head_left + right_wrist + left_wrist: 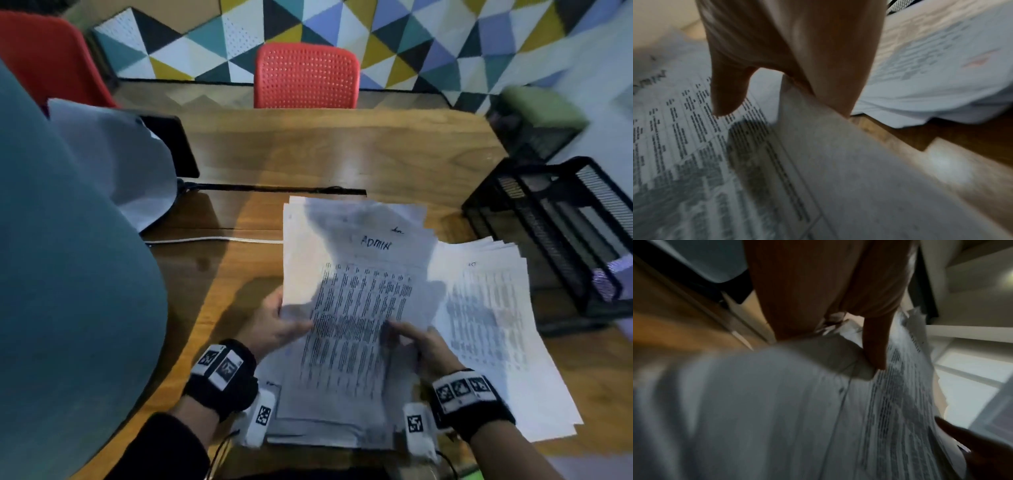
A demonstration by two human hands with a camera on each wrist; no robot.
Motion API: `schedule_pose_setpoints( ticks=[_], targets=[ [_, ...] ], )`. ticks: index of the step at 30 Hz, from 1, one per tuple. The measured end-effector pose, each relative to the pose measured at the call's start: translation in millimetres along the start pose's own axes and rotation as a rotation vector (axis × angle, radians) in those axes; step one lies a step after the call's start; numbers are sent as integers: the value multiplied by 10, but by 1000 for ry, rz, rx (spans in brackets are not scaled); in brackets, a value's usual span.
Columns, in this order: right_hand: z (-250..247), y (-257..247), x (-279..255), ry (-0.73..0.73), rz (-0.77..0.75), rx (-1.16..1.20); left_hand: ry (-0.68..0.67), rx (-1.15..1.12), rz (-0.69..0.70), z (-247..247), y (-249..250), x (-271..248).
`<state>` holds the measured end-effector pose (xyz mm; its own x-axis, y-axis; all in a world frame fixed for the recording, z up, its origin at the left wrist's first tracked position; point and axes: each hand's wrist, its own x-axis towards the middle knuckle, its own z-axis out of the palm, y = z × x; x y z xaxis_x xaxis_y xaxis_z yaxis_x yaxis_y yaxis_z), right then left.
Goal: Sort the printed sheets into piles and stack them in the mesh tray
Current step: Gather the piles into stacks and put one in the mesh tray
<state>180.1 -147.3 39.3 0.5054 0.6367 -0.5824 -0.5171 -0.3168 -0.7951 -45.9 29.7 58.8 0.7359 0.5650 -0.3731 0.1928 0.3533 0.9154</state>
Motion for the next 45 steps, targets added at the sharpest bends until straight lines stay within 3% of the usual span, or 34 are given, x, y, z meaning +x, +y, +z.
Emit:
schedule_pose_setpoints(
  ticks=[3, 5, 9, 13, 16, 20, 24, 27, 31, 33, 35, 37, 38, 42, 45],
  targets=[
    [47, -233, -115, -23, -138, 19, -30, 76, 36, 131, 294, 119],
    [154, -432, -205, 33, -281, -63, 39, 159, 100, 271, 465, 208],
    [393, -820, -347, 155, -595, -124, 227, 27, 281, 425, 741, 259],
    [518, -1025, -363, 203, -761, -73, 218, -63, 525, 470, 1098, 101],
    [533, -1064, -376, 151, -857, -234, 239, -48, 630, 393, 1140, 107],
    [477, -876, -262, 98, -703, -205, 307, -14, 589, 340, 1001, 197],
    [411, -640, -50, 41, -544, -286, 265, -4, 468, 361, 819, 351],
    [297, -492, 113, 88, -490, -331, 326, -23, 420, 316, 795, 408],
    [101, -293, 263, 224, -362, -94, 402, -310, 438, 197, 919, 369],
    [135, -266, 255, 151, -303, 117, 317, -527, 345, 144, 925, 357],
    [233, -348, 183, 7, -267, 258, 163, -654, 160, 141, 857, 358],
    [306, -482, 96, -68, -301, 291, 134, -629, 41, 145, 704, 386],
    [304, -565, 68, -21, -324, 265, 161, -614, 32, 112, 647, 399],
    [120, -911, -72, 151, -454, 18, 268, -683, 132, -329, 638, 396],
    [13, -1078, -199, 109, -598, -109, 207, -425, 109, -617, 763, 377]
  ],
)
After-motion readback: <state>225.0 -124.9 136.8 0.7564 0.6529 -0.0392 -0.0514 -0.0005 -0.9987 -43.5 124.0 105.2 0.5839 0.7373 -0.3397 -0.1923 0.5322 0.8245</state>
